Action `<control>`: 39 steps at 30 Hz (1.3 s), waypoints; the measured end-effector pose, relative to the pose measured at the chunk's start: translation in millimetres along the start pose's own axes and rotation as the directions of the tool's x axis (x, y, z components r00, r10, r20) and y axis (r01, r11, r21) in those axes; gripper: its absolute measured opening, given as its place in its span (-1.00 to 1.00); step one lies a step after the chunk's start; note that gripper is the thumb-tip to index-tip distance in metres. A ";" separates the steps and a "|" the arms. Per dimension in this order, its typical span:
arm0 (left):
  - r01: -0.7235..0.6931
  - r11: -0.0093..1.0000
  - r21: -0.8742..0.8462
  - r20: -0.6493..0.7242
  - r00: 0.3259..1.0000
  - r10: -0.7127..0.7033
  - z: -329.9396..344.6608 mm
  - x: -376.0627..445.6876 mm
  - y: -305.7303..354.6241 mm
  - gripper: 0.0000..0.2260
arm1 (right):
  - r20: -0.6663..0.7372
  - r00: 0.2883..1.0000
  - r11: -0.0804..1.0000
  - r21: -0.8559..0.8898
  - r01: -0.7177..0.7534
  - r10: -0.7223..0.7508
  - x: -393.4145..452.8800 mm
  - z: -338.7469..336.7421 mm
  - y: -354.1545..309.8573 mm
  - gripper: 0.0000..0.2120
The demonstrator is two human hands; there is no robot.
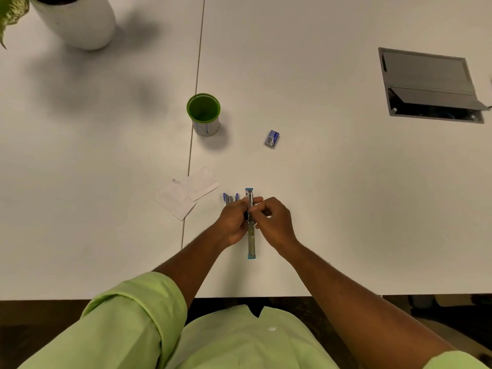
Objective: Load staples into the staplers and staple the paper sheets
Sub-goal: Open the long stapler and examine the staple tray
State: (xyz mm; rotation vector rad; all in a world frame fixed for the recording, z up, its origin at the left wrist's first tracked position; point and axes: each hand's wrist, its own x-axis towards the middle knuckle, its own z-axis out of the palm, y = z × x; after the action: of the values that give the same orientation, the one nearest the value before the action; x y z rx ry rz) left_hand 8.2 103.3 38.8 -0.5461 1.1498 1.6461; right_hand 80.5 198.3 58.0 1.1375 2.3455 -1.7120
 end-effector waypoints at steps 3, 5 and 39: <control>-0.006 1.000 -0.030 0.003 1.000 0.006 1.0 0.1 -2.6 -0.66 | 0.049 0.986 0.984 -0.072 0.160 -0.157 -1.9 -5.8 4.0 -0.82; 0.002 0.999 -0.052 0.016 1.000 -0.001 1.4 -0.8 -4.8 -0.65 | 0.092 0.968 0.959 -0.146 0.245 -0.233 -1.3 -8.6 7.6 -0.81; 0.055 0.996 -0.071 -0.011 0.998 -0.056 4.3 -0.5 5.1 -0.70 | 0.073 0.920 0.866 -0.318 0.386 -0.384 9.7 -16.7 10.9 -0.84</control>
State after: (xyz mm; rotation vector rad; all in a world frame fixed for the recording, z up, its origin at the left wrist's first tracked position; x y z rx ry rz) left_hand 4.6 106.6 43.3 -0.6295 1.0795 1.6426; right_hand 85.9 218.9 51.7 0.6372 2.8598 -1.3157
